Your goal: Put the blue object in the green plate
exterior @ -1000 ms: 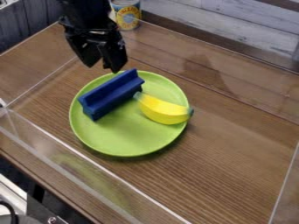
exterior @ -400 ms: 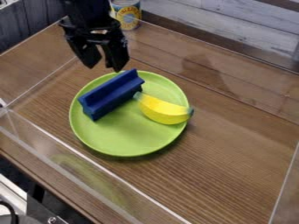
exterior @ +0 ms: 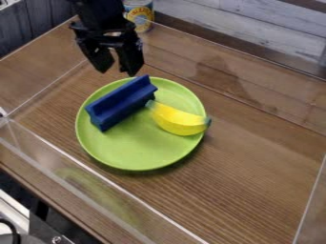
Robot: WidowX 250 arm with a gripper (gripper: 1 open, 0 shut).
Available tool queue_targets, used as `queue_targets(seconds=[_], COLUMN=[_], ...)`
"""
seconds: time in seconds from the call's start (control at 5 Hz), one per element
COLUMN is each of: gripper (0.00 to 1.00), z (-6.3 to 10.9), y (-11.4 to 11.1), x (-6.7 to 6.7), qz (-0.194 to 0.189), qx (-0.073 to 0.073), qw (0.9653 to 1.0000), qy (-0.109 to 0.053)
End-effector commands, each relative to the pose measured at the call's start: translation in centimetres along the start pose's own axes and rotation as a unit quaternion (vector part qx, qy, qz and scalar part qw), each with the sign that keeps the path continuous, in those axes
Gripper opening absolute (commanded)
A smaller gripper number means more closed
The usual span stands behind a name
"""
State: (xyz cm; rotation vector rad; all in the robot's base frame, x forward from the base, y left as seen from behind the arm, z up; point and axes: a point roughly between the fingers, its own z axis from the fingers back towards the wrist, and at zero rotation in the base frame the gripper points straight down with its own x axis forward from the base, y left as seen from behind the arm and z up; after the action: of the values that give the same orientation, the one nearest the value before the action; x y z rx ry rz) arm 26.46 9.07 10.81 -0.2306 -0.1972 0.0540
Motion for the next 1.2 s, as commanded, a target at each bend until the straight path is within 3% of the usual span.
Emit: queue_targets(seconds=[0.0,0.4,0.6,0.8,1.0], gripper=[1.0,1.0,1.0,1.0,1.0], z=[1.4,1.2,1.0,1.3,2.3], y=[1.1,-0.3,-1.1,-0.8,0.0], x=[1.3,2.6,1.9,3.4,5.0], qz=[0.019,0.035,0.023,-0.02,-0.022], qx=[0.013,0.019,0.017,0.006,0.012], qw=[0.9995,0.999,0.9995,0.9997,0.9995], qy=[-0.022,-0.021,-0.016,-0.014,-0.017])
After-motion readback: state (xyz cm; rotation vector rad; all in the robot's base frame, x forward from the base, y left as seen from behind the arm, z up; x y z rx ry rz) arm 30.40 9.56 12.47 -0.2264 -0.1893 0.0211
